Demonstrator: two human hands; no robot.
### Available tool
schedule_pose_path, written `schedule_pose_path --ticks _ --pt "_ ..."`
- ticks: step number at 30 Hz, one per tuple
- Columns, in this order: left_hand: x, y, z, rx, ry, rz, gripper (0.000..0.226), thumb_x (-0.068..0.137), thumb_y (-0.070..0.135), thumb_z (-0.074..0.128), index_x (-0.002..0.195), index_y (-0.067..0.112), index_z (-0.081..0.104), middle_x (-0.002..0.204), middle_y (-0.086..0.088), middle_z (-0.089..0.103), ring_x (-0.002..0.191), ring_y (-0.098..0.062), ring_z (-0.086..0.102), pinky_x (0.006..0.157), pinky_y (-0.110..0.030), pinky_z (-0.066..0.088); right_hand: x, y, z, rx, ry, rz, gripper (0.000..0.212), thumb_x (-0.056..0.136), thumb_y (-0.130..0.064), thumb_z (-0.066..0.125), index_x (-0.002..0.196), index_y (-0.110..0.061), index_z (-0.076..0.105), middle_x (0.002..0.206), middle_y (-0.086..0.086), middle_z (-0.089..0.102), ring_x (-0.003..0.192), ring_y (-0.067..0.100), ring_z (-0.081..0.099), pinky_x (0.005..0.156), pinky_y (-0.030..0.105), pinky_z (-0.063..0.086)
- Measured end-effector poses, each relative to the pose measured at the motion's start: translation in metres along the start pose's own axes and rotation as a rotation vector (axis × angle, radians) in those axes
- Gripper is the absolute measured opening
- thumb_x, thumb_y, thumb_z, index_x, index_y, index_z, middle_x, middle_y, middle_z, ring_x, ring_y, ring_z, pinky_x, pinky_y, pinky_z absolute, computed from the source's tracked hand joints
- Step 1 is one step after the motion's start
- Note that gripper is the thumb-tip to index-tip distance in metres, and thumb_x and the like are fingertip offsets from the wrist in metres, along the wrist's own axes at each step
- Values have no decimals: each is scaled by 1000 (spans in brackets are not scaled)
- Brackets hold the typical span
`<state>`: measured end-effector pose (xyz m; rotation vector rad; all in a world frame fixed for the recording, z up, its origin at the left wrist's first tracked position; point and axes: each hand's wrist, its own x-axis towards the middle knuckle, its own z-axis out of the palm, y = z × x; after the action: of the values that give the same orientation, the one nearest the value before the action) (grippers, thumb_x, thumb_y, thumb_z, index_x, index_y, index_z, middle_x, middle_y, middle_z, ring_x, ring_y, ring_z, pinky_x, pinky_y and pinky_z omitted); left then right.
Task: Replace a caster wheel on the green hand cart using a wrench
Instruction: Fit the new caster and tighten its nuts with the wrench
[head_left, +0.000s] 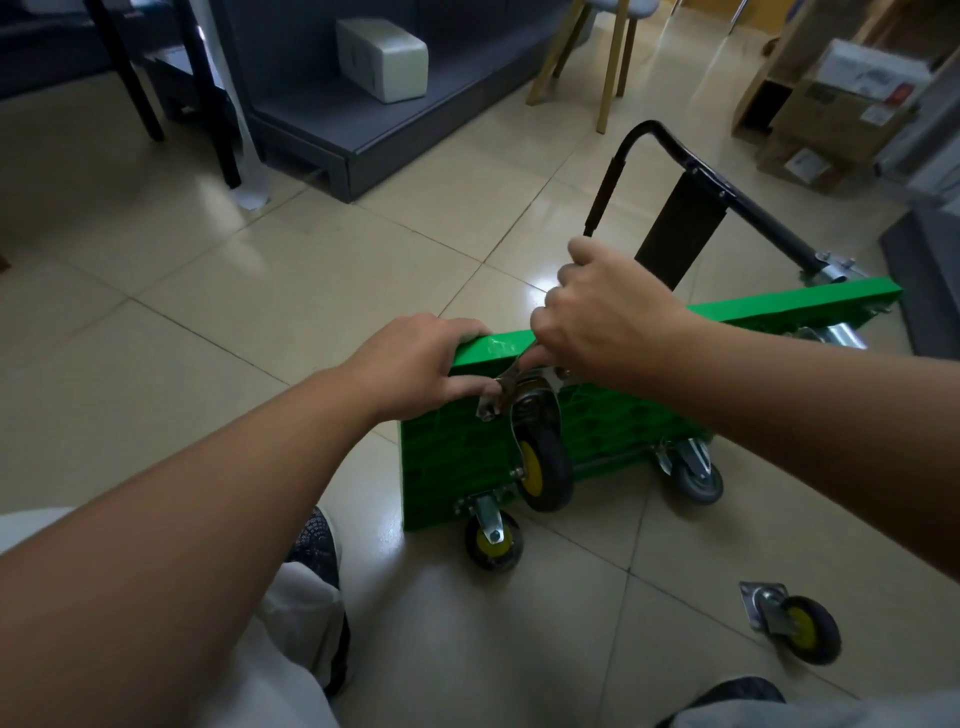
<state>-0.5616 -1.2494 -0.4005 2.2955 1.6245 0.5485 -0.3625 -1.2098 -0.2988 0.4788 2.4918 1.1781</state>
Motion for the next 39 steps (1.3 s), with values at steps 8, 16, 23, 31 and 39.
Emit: schedule_pose_path --ticks 8,16,23,31,39 --pt "2 1 0 4 -33 2 65 77 54 82 131 28 58 105 4 71 83 -15 59 68 -29 46 16 1 1 -46 132 -167 31 99 -21 34 71 -20 48 72 2 62 71 24 53 89 40 36" --pt "2 -3 1 5 -26 23 58 84 48 76 135 30 56 109 6 70 90 -16 62 76 -35 53 -5 -1 47 101 156 2 58 102 -60 29 72 -18 57 65 0 60 59 23 56 75 36 35" --pt "3 -7 4 6 -29 19 65 81 56 77 136 30 55 112 6 70 93 -15 62 78 -34 53 -4 -3 57 125 194 -7 62 102 -61 23 70 -18 55 66 0 61 58 22 56 69 33 31" --pt "3 1 -1 -41 -64 -54 68 84 82 44 127 33 59 92 8 68 78 -11 62 69 -35 54 -9 -12 66 160 185 92 60 103 -58 22 71 -18 53 58 -2 46 46 19 40 54 32 28" --pt "3 5 -5 -63 -31 -121 66 91 70 27 129 30 63 95 -1 72 81 -20 62 70 -35 47 -9 -19 79 197 305 137 58 104 -57 33 67 -18 57 60 2 60 50 25 54 59 33 29"
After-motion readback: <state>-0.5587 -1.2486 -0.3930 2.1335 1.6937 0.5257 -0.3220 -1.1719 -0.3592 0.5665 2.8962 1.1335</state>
